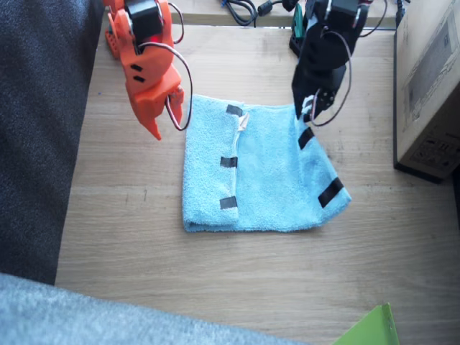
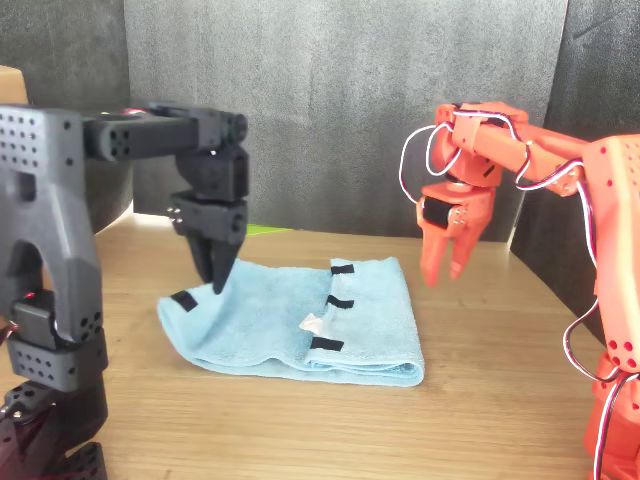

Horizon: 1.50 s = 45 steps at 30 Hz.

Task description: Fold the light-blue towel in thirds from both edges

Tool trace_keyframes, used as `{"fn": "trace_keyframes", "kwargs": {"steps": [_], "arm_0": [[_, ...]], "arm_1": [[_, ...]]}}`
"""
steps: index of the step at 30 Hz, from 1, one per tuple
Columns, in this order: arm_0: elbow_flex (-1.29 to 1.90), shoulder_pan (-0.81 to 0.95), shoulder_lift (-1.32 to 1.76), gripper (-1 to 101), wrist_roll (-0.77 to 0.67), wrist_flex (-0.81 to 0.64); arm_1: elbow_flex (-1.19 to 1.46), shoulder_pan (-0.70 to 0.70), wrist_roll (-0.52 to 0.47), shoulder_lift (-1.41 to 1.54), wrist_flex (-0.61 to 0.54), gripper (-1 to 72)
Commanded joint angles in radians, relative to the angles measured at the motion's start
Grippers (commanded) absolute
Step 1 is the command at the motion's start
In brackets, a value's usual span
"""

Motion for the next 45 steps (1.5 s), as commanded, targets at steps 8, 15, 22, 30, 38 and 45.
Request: {"fn": "trace_keyframes", "kwargs": {"steps": [8, 15, 22, 30, 38, 45], "arm_0": [[-0.457, -0.110, -0.196, 0, 0.006, 0.212], [-0.646, -0.187, -0.288, 0, 0.020, 0.265], [-0.764, -0.249, -0.368, 0, 0.023, 0.267], [-0.969, -0.316, -0.523, 0, 0.026, 0.268], [-1.074, -0.362, -0.635, 17, 0.025, 0.270], [-1.023, -0.365, -0.574, 31, 0.055, 0.272]], "arm_1": [[0.210, -0.055, -0.020, 0.195, -0.077, 23.1], [0.319, -0.086, -0.032, 0.268, -0.112, 23.4], [0.396, -0.087, -0.025, 0.307, -0.143, 23.7], [0.514, -0.089, -0.014, 0.367, -0.187, 24.2], [0.607, -0.104, -0.015, 0.439, -0.206, 24.5], [0.626, -0.097, -0.012, 0.456, -0.207, 24.6]]}}
